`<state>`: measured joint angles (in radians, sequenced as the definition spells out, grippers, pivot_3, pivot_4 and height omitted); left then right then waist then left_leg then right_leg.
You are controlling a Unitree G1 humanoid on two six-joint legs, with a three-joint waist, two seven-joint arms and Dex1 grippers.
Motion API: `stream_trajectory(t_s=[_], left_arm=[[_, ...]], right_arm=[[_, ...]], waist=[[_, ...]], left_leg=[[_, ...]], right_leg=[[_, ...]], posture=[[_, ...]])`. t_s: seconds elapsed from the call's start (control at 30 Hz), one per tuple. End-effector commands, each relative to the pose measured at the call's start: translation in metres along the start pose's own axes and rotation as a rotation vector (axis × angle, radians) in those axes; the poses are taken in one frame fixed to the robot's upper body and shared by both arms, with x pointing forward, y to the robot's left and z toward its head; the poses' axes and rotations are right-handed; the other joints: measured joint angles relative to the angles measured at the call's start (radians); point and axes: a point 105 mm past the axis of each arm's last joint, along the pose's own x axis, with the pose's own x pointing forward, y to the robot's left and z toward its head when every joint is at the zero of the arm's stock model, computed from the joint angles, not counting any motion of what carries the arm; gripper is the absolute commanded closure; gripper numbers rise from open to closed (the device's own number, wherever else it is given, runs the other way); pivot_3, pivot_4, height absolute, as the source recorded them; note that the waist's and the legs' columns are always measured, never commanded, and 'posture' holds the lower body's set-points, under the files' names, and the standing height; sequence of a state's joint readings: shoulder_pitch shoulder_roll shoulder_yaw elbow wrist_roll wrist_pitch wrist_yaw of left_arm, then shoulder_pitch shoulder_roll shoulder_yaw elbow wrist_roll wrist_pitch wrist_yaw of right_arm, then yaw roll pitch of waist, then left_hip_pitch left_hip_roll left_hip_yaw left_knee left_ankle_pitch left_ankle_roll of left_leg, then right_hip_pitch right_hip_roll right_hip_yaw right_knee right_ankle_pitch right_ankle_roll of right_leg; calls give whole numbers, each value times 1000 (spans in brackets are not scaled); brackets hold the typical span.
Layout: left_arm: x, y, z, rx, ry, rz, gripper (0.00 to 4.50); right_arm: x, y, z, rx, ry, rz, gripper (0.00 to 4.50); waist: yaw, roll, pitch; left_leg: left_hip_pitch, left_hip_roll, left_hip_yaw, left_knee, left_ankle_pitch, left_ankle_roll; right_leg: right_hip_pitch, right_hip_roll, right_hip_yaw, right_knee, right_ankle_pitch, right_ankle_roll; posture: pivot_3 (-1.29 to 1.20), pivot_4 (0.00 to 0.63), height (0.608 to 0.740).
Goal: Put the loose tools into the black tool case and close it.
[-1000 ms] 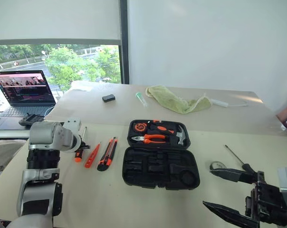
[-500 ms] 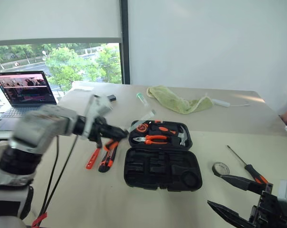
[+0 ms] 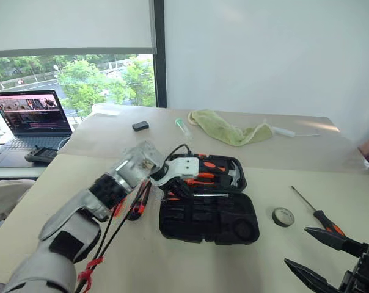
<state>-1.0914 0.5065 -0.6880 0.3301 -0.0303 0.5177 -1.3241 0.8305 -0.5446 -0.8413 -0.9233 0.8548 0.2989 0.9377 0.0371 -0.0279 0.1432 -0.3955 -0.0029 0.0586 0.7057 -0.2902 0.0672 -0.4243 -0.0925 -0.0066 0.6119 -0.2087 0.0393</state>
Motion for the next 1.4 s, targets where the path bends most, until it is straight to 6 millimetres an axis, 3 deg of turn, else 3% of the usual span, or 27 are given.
stream_trajectory(t_s=[0.03,0.57,0.6,0.73,0.83,0.93,1.07,1.1,1.17,1.27,1.4], left_arm=[[-2,8,10,34,23,30,4098],[13,13,6,11,79,51,4098],[13,13,7,11,77,51,3321],[12,17,14,-1,31,85,2069],[-3,12,24,-17,-53,70,969],[-19,1,33,-32,-157,45,969],[-34,-2,30,-91,-248,75,969],[-37,0,31,-110,-285,104,1357],[-38,-1,29,-216,-389,118,1652],[-34,-5,28,-355,-564,123,2909],[-19,-3,26,-407,-703,215,4336]], right_arm=[[2,3,8,-34,-37,-6,0],[4,7,7,-36,-44,-16,0],[4,7,7,-36,-44,-17,0],[5,8,6,-34,-43,-13,0],[5,9,5,-31,-42,-11,0],[4,9,4,-29,-38,-9,0],[5,9,4,-28,-41,-8,0],[5,9,4,-27,-43,-8,0],[7,8,5,-28,-48,-8,0],[9,7,6,-30,-56,-5,0],[9,8,6,-29,-55,-5,0]], waist=[[-1,0,0],[1,0,0],[1,0,0],[6,0,0],[4,0,0],[-1,1,0],[-3,3,-1],[-2,3,-1],[-1,3,-1],[1,4,-2],[2,4,-2]], left_leg=[[0,0,0,0,0,0],[-2,0,-1,5,-1,1],[-2,0,-1,5,-1,2],[-3,0,-1,8,-2,2],[-5,0,-2,10,-2,3],[-5,1,-2,9,-2,3],[-3,1,-2,9,-2,3],[-3,1,-2,9,-2,3],[-3,1,-2,9,-2,3],[-3,1,-2,10,-2,3],[-3,0,-3,10,-2,3]], right_leg=[[0,0,0,0,0,0],[0,0,-1,1,0,1],[0,0,-1,1,1,1],[0,-1,-2,1,1,2],[0,-1,-2,1,2,3],[-1,-1,-1,1,2,3],[-1,-1,-1,2,2,3],[-1,-1,-1,2,2,3],[0,-1,-1,2,2,3],[1,-2,-1,2,2,3],[1,-2,-1,2,2,3]], posture=[[0,150,740],[0,150,740],[0,150,740],[0,150,740],[0,150,740],[0,150,740],[0,150,740],[0,150,740],[0,150,740],[0,150,740],[0,150,740]])
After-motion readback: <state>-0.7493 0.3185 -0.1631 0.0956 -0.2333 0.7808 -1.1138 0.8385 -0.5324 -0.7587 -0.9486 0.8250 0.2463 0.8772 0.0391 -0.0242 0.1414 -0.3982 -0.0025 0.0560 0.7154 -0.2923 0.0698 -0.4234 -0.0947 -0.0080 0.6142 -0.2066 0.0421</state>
